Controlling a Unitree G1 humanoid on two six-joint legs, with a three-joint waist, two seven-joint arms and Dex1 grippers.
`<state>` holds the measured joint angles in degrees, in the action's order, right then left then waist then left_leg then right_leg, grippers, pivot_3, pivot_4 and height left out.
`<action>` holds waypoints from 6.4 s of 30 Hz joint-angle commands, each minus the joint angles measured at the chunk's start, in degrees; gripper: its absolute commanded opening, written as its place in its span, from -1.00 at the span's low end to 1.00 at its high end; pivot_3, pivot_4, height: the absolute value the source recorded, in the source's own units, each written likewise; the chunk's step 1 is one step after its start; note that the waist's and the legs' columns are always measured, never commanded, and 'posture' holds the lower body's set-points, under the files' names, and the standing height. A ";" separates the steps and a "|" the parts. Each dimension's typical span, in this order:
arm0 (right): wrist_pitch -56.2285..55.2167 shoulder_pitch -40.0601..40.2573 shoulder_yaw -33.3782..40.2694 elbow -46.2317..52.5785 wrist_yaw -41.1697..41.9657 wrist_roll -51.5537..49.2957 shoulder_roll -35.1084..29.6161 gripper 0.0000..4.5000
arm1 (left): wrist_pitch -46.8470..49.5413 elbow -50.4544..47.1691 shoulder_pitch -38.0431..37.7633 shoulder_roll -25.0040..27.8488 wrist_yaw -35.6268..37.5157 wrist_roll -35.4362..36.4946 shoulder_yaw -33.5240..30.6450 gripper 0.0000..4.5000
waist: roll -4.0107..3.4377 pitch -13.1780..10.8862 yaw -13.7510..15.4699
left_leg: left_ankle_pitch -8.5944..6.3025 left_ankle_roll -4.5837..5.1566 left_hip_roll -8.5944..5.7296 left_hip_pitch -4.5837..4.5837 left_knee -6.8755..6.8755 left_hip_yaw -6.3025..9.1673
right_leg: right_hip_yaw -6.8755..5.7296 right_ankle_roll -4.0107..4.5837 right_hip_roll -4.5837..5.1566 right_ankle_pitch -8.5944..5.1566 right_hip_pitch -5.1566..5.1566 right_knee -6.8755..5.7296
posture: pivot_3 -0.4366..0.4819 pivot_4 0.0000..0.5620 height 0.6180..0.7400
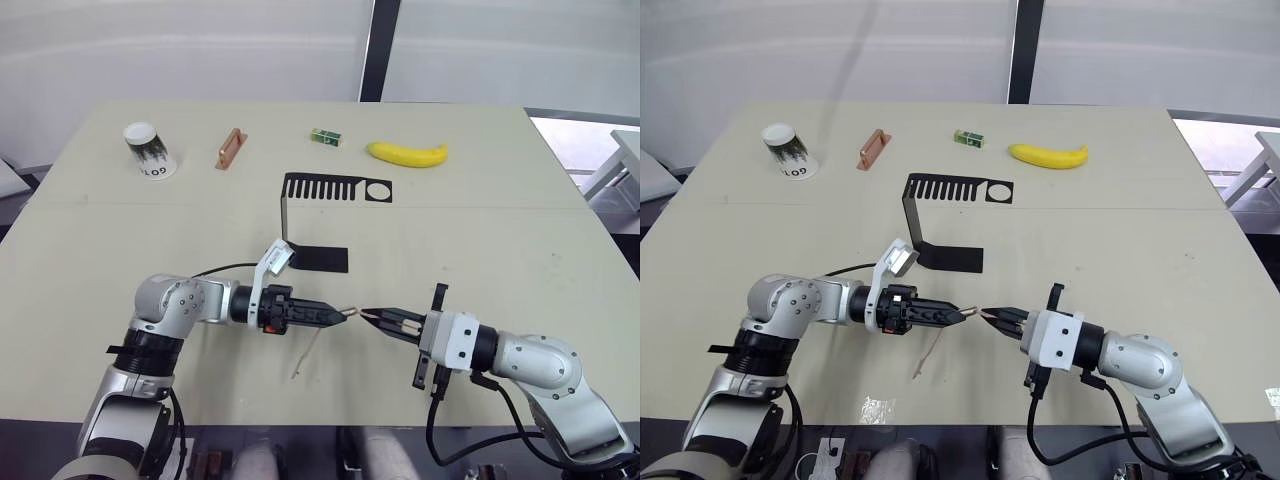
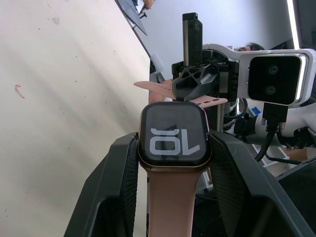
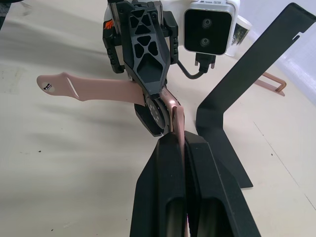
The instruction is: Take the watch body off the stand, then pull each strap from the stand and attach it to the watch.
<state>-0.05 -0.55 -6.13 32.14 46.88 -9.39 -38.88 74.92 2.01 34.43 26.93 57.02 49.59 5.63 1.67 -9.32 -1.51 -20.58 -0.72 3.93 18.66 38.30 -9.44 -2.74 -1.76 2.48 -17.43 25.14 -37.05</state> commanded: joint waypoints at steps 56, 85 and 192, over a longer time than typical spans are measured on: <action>2.74 -4.47 -4.18 1.43 0.41 4.07 0.43 -1.00 | -0.12 -4.40 -0.57 -2.01 -1.51 0.69 1.16 -0.29 | 0.00 0.00 0.00 | 0.00 0.00 0.00 0.00 0.00 0.00 | 0.00 0.00 0.01 0.00 0.01 -0.01 | -0.05 -0.47 1.00; 4.94 -6.58 -6.05 0.70 0.42 6.03 0.93 -1.00 | -0.01 -5.08 -0.72 -2.12 -1.18 0.04 1.77 -0.29 | 0.00 0.00 -0.02 | 0.00 0.00 0.00 0.01 0.00 0.00 | 0.00 0.00 0.01 0.00 0.02 -0.01 | -0.05 -0.47 1.00; 10.33 -11.08 -10.45 0.61 2.56 8.85 1.63 -1.00 | -0.15 -6.00 -0.65 -2.40 -1.24 -0.83 3.32 -0.29 | -0.01 0.00 -0.02 | -0.02 0.03 0.02 0.54 0.58 0.16 | -0.08 0.00 0.02 0.00 0.38 -0.32 | -0.05 -0.47 1.00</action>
<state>11.34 -10.47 -14.72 30.73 48.47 0.69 -38.67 74.98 0.42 33.31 26.57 54.51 46.65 7.22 1.66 -9.32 -1.53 -20.60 -0.69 3.95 19.20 38.88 -9.29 -2.82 -1.76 2.51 -17.43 25.52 -37.38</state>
